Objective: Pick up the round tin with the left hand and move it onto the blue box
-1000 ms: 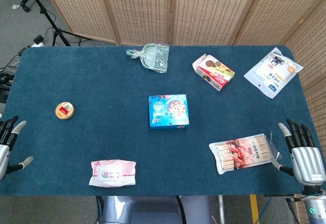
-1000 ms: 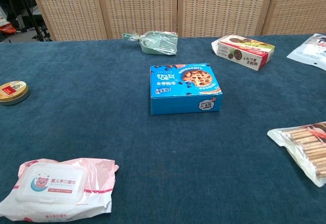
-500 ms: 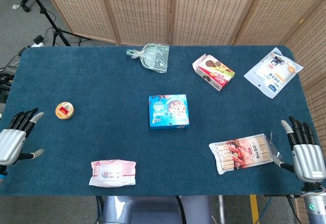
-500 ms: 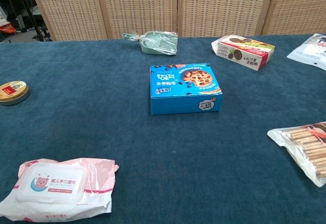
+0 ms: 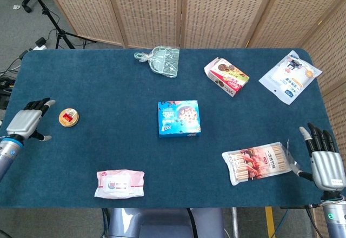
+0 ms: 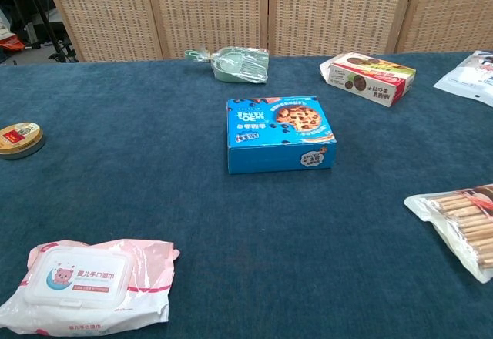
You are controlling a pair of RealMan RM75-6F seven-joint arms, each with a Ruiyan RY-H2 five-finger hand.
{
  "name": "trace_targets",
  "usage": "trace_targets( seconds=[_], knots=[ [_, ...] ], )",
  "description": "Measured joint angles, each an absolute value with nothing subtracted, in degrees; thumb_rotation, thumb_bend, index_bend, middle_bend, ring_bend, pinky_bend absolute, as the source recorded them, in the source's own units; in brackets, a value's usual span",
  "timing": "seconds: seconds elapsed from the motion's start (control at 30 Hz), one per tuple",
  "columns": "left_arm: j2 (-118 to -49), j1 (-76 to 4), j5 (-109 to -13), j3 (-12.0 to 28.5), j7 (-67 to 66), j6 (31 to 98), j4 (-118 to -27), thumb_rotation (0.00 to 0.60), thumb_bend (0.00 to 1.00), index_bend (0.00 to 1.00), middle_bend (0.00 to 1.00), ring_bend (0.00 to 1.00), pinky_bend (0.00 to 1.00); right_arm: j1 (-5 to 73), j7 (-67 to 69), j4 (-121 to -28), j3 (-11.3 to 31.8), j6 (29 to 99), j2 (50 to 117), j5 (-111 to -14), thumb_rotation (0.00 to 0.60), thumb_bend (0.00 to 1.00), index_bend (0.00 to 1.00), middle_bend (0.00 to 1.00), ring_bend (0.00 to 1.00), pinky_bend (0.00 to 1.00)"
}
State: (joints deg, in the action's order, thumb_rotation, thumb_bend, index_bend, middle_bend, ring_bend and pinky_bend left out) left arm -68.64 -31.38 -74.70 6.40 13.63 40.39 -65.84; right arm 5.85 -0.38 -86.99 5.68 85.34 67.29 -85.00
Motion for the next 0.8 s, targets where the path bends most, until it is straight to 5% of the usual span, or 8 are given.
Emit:
trace_targets(
  seconds=[0.3,0.47,0.8],
  knots=[
    [-77.25,-35.64,-75.95,6.75,23.33,35.69,-54.0,0.6,0.0,0.01,0.0,0.01,0.19,6.16,-1.5,-86.47,6.07,84.25,67.88,-83.44,0.6,0.0,0.0,0.0,0.0,0.0],
    [-79.75,-36.78,-78.45,6.0,26.06,36.19,-50.31,0.6,0.03,0.26,0.09,0.15,0.36,6.25,-1.51,-86.18,6.13,83.7,68.03,-82.83,0.6,0.0,0.0,0.0,0.0,0.0],
    [-82.09,-38.5,-78.14,5.29,26.78,33.95,-47.6,0.6,0.16,0.42,0.24,0.25,0.42,6.19,-0.63,-86.26,6.14,83.49,67.72,-82.63,0.6,0.0,0.0,0.0,0.0,0.0]
  ],
)
